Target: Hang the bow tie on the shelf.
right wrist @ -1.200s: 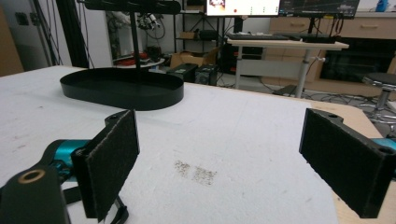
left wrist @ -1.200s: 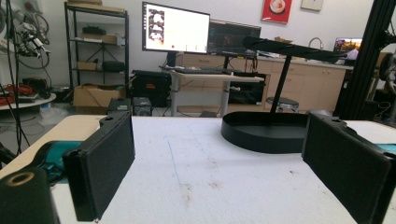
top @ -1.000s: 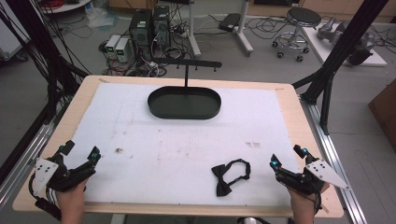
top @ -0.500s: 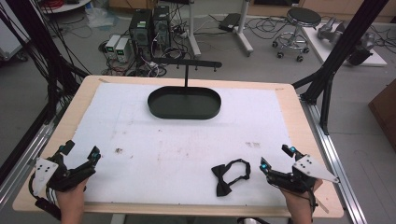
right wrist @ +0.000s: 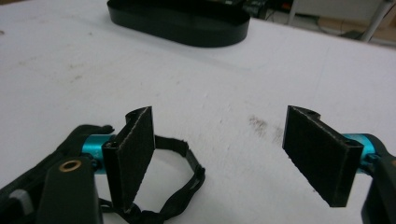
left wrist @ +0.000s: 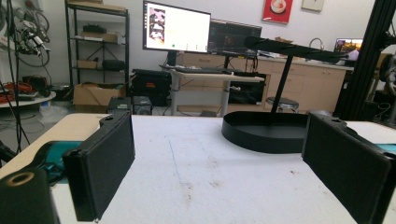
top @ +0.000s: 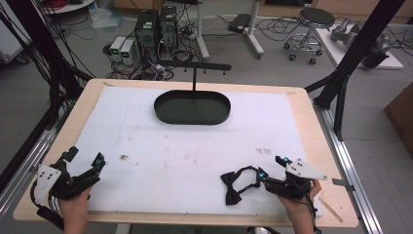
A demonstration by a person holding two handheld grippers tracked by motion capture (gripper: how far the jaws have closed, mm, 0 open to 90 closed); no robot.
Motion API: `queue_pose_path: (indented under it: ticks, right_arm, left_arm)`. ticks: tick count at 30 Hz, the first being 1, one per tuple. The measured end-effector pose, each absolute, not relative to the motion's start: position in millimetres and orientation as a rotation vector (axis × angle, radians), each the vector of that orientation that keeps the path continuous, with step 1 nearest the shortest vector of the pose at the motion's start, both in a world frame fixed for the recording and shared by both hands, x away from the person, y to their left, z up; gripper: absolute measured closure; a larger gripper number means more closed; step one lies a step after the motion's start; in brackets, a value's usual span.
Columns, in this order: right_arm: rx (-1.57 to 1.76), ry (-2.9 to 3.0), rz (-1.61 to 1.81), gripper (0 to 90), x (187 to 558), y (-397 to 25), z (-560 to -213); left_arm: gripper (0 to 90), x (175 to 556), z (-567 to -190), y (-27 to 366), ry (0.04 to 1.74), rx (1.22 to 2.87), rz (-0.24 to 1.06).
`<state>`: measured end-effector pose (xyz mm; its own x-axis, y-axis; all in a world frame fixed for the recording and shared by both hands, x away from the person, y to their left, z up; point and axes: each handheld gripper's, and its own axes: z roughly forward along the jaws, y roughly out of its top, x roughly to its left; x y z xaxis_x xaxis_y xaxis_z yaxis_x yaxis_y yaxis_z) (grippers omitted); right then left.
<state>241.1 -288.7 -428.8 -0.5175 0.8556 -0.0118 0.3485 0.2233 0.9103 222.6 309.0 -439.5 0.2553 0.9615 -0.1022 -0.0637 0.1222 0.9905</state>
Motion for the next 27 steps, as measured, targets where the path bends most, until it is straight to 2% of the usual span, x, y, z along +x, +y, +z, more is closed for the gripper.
queue_pose_path:
  ticks: [9, 12, 16, 19, 27]
  right_arm:
    - [1.227, 2.077, 1.187, 36.2, 250, -278, -442]
    - [1.209, 2.109, 1.125, 45.0, 251, -272, -445]
    - [1.215, 2.126, 1.097, 50.0, 252, -269, -447]
    - [1.219, 2.119, 1.068, 57.5, 252, -267, -449]
    - [1.216, 2.144, 1.048, 67.0, 253, -264, -450]
  left_arm:
    - [10.0, 223, -440, 308, 1.017, 1.184, 0.976]
    - [10.0, 223, -440, 308, 1.017, 1.185, 0.977]
    - [10.1, 223, -440, 308, 1.018, 1.186, 0.978]
    - [10.0, 223, -440, 308, 1.018, 1.187, 0.975]
    - [10.0, 223, -441, 307, 1.016, 1.189, 0.979]
